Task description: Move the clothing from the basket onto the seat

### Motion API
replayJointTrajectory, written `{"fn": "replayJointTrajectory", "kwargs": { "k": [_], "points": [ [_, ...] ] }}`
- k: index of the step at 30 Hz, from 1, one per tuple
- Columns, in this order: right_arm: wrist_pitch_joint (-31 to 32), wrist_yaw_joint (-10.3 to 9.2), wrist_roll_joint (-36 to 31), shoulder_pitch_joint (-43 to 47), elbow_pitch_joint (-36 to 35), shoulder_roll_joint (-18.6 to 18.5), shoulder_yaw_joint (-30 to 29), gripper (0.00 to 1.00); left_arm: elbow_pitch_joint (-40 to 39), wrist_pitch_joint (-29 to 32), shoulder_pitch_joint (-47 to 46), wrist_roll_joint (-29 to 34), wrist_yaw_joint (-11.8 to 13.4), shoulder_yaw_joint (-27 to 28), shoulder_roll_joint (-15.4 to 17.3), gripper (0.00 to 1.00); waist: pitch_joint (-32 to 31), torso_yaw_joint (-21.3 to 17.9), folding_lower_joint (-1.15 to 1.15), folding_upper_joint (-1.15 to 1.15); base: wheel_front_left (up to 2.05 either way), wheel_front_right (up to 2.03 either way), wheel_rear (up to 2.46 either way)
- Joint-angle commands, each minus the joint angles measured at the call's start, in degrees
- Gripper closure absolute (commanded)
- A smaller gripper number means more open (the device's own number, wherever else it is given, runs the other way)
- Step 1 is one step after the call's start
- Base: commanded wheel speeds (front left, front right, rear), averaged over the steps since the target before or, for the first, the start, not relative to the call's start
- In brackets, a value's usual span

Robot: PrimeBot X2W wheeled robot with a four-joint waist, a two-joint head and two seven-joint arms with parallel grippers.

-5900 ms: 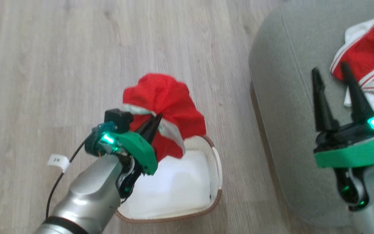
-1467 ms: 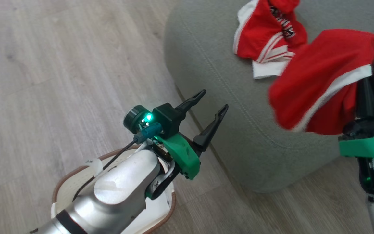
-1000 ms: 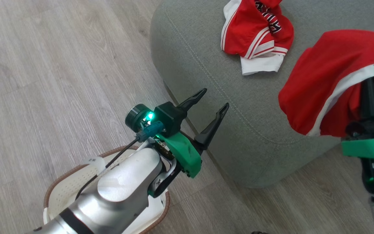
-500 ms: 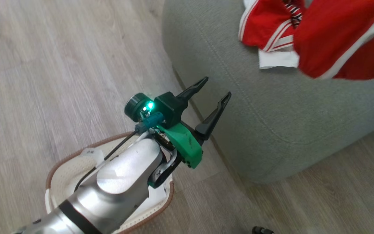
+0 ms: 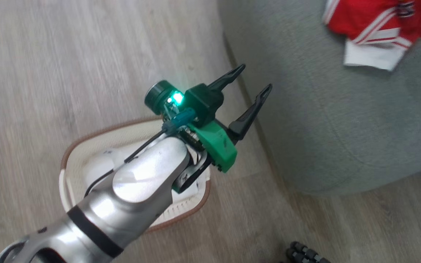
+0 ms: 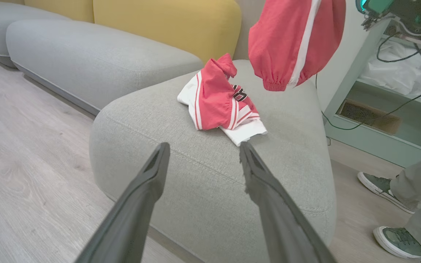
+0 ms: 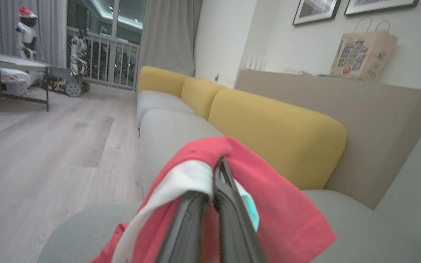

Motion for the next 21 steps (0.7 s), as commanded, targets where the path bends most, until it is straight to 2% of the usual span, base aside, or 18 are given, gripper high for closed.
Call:
{"fn": "replayJointTrajectory", "kwargs": {
  "k": [1,6,11,17,21],
  "points": [
    [-0.4,-0.02,-0.4,-2.3,1.1,-3.6,0.3,1.00,-1.9,0.3,-3.3,0.6,0.3,1.3,-0.5,0.00,3.5,2.9,-0.01,0.00,0.00,0.00,0.00],
    [-0.4,-0.02,-2.7,-6.6,8.5,-5.2,-0.1,1.00,-2.1,0.8,-5.4,1.4,0.6,0.8,-1.4,0.00,7.3,5.5,-0.01,0.00,0.00,0.00,0.00],
    [-0.4,-0.02,-4.0,-10.0,14.8,-5.4,2.1,1.00,-1.8,0.9,-6.4,1.7,0.9,0.6,-1.9,0.00,9.4,7.2,-0.01,0.00,0.00,0.00,0.00],
    [-0.3,-0.02,-5.4,-15.4,25.5,-5.8,9.1,1.00,-1.1,0.5,-7.2,1.7,1.1,0.5,-2.5,0.00,11.1,9.2,-0.01,0.00,0.00,0.00,0.00],
    [3.8,-0.02,-4.2,-18.8,31.8,-5.3,15.0,1.00,-0.6,0.0,-7.3,1.6,1.2,0.6,-2.8,0.00,11.2,9.9,-0.01,0.00,0.00,0.00,0.00]
  ]
}}
